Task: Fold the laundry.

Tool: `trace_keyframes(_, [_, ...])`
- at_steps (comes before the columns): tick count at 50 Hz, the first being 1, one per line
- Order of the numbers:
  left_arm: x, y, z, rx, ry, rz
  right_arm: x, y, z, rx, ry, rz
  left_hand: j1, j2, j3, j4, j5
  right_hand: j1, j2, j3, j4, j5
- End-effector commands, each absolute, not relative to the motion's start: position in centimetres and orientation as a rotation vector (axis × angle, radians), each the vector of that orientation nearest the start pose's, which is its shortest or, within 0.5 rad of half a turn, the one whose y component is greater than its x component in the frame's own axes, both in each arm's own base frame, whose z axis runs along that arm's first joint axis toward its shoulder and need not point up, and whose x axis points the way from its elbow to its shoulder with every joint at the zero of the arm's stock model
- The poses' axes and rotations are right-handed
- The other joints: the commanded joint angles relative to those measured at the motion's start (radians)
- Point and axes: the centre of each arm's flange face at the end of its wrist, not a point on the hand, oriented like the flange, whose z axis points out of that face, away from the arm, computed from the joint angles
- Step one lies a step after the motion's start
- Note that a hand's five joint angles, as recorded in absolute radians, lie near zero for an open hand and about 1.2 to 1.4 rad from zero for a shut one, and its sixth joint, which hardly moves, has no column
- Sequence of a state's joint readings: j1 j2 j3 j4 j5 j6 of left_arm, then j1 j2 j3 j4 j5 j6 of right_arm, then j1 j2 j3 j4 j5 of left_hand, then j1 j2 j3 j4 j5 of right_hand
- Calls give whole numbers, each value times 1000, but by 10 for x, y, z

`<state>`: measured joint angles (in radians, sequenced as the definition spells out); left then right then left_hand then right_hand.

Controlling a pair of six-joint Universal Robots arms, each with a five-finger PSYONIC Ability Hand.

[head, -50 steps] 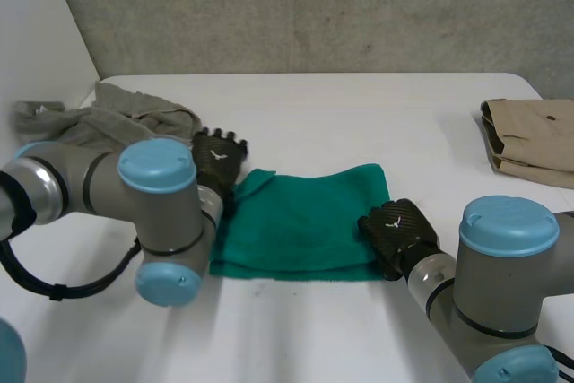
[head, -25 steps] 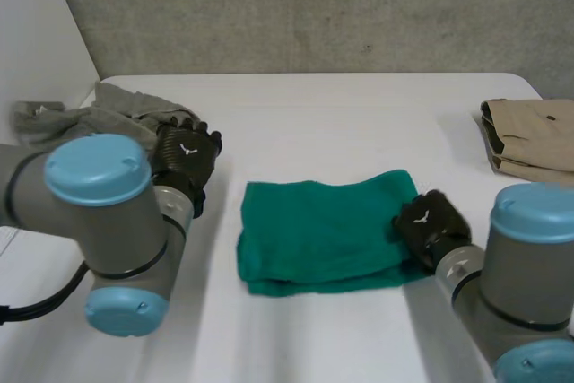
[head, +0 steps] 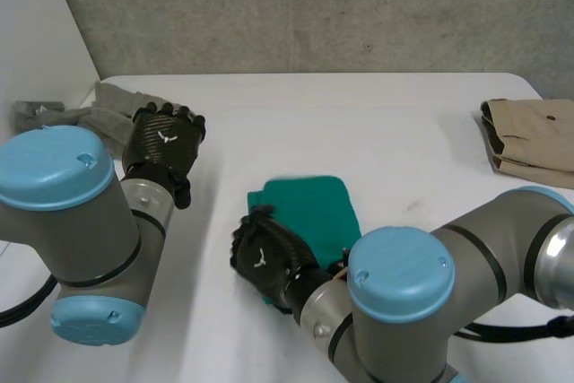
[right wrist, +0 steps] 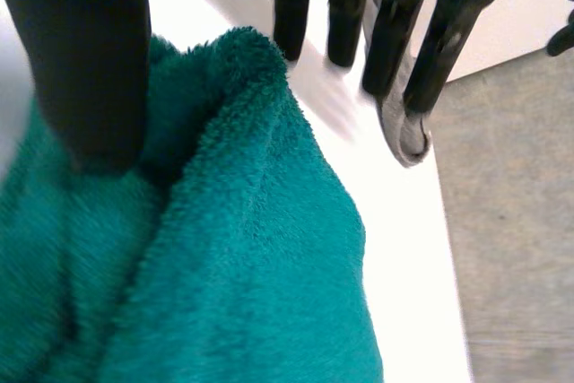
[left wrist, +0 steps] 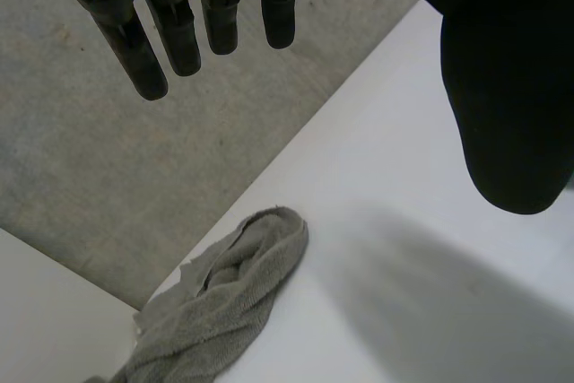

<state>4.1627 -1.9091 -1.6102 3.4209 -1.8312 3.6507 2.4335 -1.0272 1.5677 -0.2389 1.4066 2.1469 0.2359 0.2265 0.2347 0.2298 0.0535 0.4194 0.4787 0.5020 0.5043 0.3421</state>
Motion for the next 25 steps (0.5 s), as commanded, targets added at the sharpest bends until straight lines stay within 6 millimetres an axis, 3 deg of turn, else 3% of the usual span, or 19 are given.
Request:
trace_keyframes(1, [-291, -250, 223, 852, 2022, -2088, 335, -183, 188, -1460, 1769, -1889, -5, 5, -4, 1, 3, -245, -304, -327, -330, -342])
trace_keyframes(4, [-308, -238, 231, 880, 2031, -2170, 294, -221, 209, -1062, 1957, -1903, -5, 5, -4, 1, 3, -245, -304, -327, -330, -342])
trace_keyframes(8, [-335, -218, 234, 967, 2068, -2279, 261, -245, 211, -745, 2099, -1808, -2, 8, -1, 4, 6, -245, -304, -327, -330, -342])
trace_keyframes(12, [-360, -200, 223, 1093, 2150, -2327, 249, -247, 207, -672, 2183, -1665, 1, 10, 2, 7, 9, -245, -304, -327, -330, -342])
trace_keyframes(17, [-381, -189, 204, 1180, 2215, -2303, 254, -250, 200, -685, 2203, -1573, 7, 16, 8, 13, 15, -245, -304, -327, -330, -342])
trace_keyframes(18, [-382, -189, 192, 1193, 2246, -2244, 255, -252, 196, -685, 2211, -1562, 10, 19, 11, 16, 18, -245, -304, -327, -330, -342])
trace_keyframes(21, [-378, -191, 179, 1175, 2281, -2144, 263, -259, 183, -696, 2232, -1517, 19, 28, 20, 25, 27, -245, -304, -327, -330, -342])
trace_keyframes(25, [-367, -192, 165, 1135, 2307, -1986, 283, -254, 176, -732, 2196, -1470, 16, 25, 17, 22, 24, -245, -304, -327, -330, -342])
